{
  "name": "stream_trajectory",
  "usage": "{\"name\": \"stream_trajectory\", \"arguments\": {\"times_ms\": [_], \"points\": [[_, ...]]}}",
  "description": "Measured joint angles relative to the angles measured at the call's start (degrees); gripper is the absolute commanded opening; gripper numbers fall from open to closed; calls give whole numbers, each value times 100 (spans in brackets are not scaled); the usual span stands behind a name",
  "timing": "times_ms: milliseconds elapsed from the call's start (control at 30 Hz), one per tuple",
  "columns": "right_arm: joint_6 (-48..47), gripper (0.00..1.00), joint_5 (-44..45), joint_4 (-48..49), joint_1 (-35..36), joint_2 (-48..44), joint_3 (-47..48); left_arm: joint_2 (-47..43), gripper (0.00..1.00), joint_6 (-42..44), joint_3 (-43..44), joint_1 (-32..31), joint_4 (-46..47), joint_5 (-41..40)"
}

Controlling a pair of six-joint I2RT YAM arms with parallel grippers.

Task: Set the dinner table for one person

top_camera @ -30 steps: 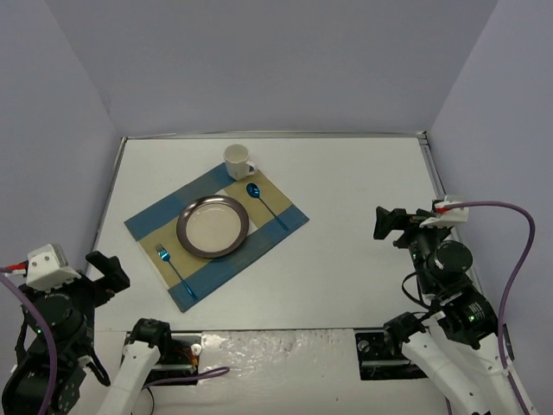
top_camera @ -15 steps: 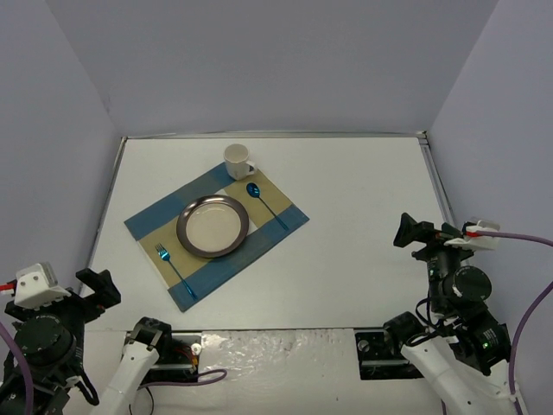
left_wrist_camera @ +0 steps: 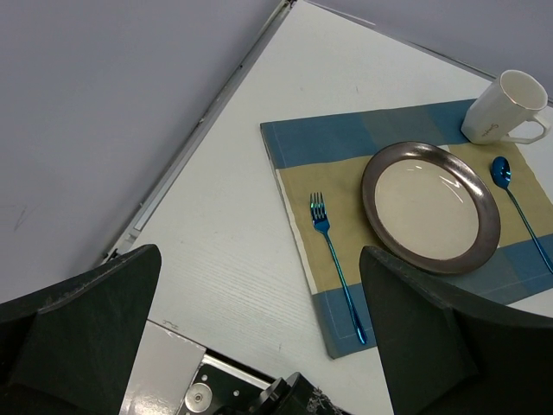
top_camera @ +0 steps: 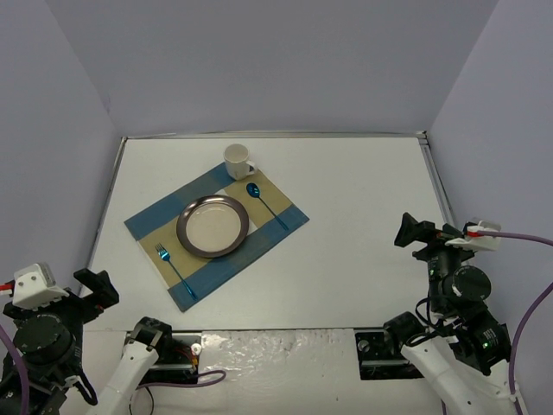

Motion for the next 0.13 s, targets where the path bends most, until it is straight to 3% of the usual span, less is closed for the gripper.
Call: {"name": "stream_trajectory", "arguments": {"times_ms": [133], "points": [[-6, 100, 0, 0, 0, 27, 2, 13, 97, -2, 0, -4, -18, -23]]}}
